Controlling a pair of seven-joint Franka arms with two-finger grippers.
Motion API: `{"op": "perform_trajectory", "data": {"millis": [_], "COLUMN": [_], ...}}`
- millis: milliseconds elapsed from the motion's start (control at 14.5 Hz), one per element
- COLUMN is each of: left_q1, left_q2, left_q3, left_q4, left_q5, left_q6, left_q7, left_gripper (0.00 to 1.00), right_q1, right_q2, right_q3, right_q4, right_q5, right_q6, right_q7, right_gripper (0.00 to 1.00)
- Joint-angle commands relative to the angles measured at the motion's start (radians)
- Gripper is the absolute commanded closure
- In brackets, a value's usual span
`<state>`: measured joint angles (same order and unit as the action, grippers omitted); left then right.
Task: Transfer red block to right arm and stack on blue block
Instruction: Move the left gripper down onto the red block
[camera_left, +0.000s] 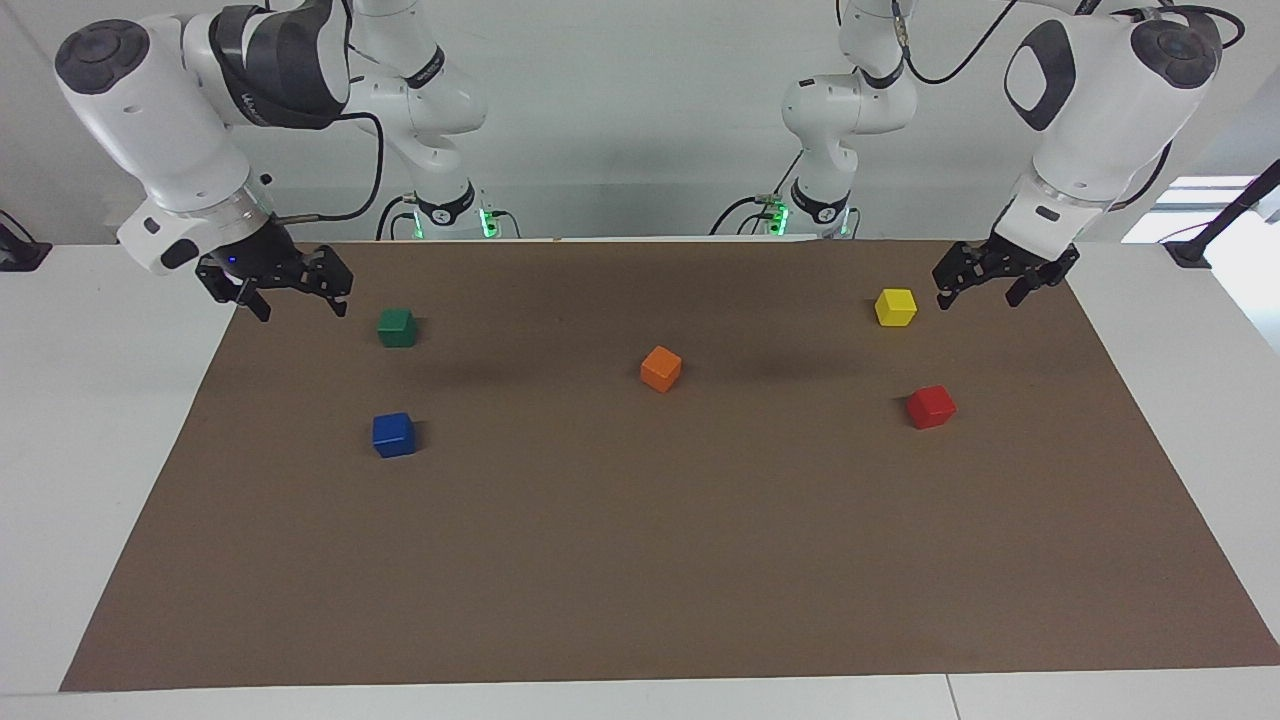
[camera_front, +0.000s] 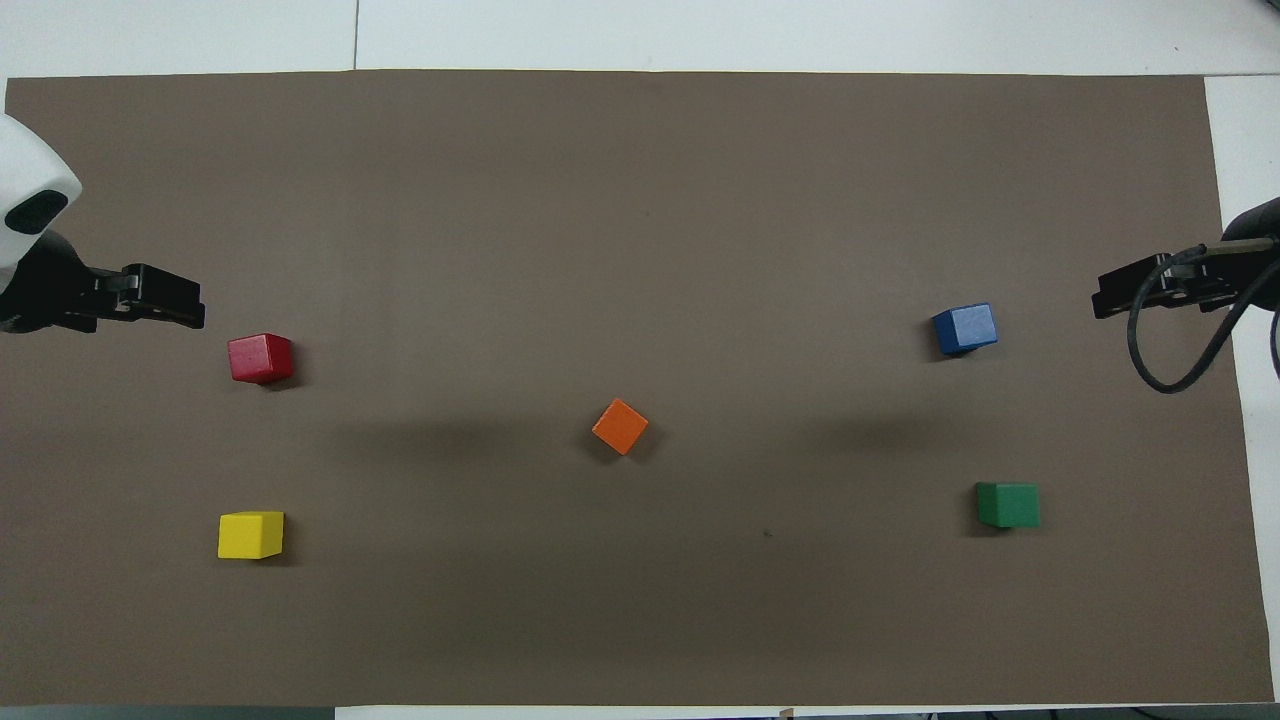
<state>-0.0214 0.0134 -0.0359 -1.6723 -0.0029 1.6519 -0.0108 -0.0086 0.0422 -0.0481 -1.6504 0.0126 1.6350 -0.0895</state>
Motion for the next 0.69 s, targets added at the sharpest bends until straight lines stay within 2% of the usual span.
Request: {"op": "perform_trajectory", "data": {"millis": [0, 276, 622], "left_q1": [-0.003, -0.003, -0.003], "left_q2": [0.007, -0.001, 0.003], "left_q3": [0.010, 0.017, 0.083], "left_q4": [0.009, -0.009, -0.084], "left_q5": [-0.014, -0.012, -0.014], "left_q6": [0.008, -0.006, 0.040], "left_q7": [0.015, 0.015, 0.009], "left_gripper": [0.00, 0.00, 0.00], "right_q1": [-0.016, -0.016, -0.017], "right_q2": [-0.004, -0.004, -0.004], "right_q3": [0.011, 0.011, 0.011], "right_q4": [-0.003, -0.003, -0.003], "right_q5": [0.003, 0.003, 0.003], "right_q6": [-0.004, -0.004, -0.004], "right_q7": [-0.013, -0.013, -0.013], "right_gripper": [0.00, 0.00, 0.00]}}
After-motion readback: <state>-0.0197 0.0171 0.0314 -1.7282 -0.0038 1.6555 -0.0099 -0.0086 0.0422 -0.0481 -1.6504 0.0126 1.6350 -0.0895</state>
